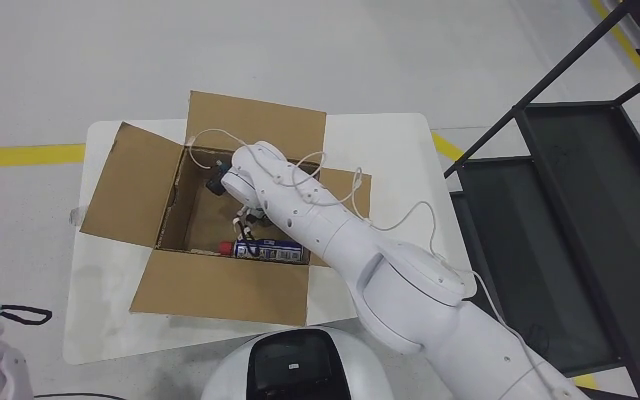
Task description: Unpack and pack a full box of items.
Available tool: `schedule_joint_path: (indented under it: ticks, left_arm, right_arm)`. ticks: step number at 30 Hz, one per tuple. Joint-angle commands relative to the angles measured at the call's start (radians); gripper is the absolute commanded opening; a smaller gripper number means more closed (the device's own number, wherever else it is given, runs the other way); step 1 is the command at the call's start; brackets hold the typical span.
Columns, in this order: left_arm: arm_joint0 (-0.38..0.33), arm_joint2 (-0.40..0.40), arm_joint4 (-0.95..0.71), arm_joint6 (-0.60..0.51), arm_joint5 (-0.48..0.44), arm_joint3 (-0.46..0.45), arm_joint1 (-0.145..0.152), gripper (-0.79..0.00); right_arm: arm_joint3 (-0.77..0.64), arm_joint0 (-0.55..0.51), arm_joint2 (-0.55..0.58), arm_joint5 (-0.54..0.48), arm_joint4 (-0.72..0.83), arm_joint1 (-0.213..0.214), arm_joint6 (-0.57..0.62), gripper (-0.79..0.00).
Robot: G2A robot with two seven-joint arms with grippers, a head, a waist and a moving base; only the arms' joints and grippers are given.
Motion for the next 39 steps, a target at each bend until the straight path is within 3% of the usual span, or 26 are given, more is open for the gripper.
schedule_joint_path:
  ticks: [1, 4, 10, 18, 25, 33, 39]
  left_arm:
    - [0.0, 0.0, 0.0, 0.0, 0.0, 0.0, 0.0, 0.0]
    - [0.0, 0.0, 0.0, 0.0, 0.0, 0.0, 0.0, 0.0]
    - [0.0, 0.0, 0.0, 0.0, 0.0, 0.0, 0.0, 0.0]
    - [0.0, 0.0, 0.0, 0.0, 0.0, 0.0, 0.0, 0.0]
    - [0.0, 0.0, 0.0, 0.0, 0.0, 0.0, 0.0, 0.0]
    - [0.0, 0.0, 0.0, 0.0, 0.0, 0.0, 0.0, 0.0]
    - [0.0, 0.0, 0.0, 0.0, 0.0, 0.0, 0.0, 0.0]
  right_arm:
    - [-0.003, -0.002, 0.004, 0.005, -0.002, 0.002, -0.004, -0.579]
    - [-0.006, -0.004, 0.006, 0.008, -0.008, 0.003, -0.002, -0.785]
    - [-0.038, -0.009, 0.013, 0.004, -0.01, 0.006, 0.02, -0.785]
    - [-0.218, -0.041, 0.028, 0.017, -0.038, 0.028, 0.128, -0.785]
    - [-0.589, -0.153, 0.094, 0.082, -0.131, 0.09, 0.277, -0.785]
    - [-1.126, -0.462, 0.252, 0.14, -0.354, 0.196, 0.288, -0.785]
    - [-1.39, -0.646, 0.366, 0.185, -0.5, 0.24, 0.288, -0.785]
